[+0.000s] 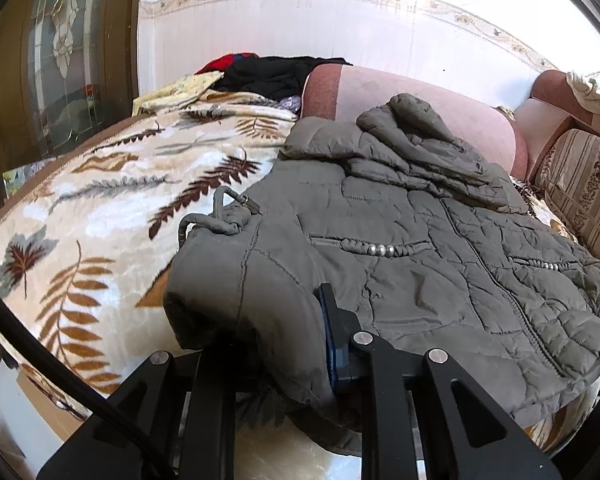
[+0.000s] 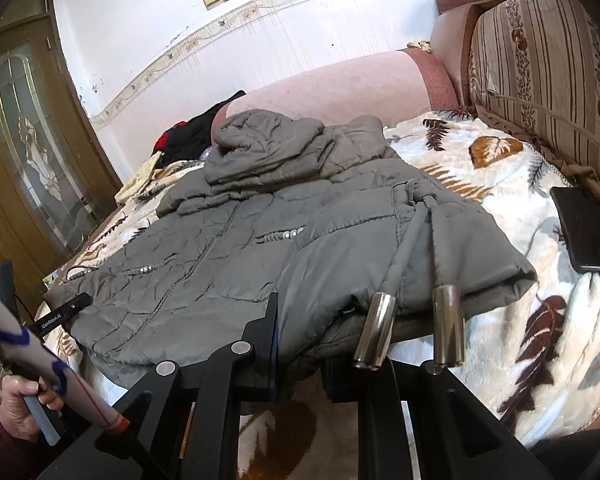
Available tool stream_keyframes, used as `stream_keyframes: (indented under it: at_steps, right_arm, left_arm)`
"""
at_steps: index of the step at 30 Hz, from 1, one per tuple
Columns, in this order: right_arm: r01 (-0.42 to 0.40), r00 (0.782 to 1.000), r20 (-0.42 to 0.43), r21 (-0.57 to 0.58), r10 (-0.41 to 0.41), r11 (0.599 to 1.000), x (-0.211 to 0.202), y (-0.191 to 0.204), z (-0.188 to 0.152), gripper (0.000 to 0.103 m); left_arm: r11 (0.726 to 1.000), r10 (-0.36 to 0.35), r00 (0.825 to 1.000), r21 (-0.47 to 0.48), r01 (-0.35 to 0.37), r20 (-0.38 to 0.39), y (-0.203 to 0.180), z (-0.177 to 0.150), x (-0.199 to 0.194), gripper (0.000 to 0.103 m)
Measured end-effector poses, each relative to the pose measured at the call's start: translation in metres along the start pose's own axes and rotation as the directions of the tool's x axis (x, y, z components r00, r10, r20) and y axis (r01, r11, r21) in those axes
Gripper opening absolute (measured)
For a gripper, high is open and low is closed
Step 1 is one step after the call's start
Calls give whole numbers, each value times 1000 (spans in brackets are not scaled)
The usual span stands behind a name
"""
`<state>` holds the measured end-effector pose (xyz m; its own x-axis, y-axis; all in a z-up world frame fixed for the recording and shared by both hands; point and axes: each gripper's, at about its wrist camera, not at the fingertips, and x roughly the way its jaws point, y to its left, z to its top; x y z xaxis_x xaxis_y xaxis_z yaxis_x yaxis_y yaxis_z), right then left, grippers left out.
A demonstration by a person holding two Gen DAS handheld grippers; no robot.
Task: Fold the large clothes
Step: 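Pull the held drawstring cords toward the hood with the right gripper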
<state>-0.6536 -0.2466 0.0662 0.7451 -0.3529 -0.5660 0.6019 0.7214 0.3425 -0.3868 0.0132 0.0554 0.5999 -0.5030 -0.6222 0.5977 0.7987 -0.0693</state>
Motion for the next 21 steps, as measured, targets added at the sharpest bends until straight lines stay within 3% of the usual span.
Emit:
stream_keyframes:
  at_steps: [21]
  right_arm:
    - [-30, 999, 34, -9, 30, 1000, -11, 8, 31, 16]
  left_arm:
    - [1000, -3, 1000, -4, 3, 31, -3, 23, -11, 19]
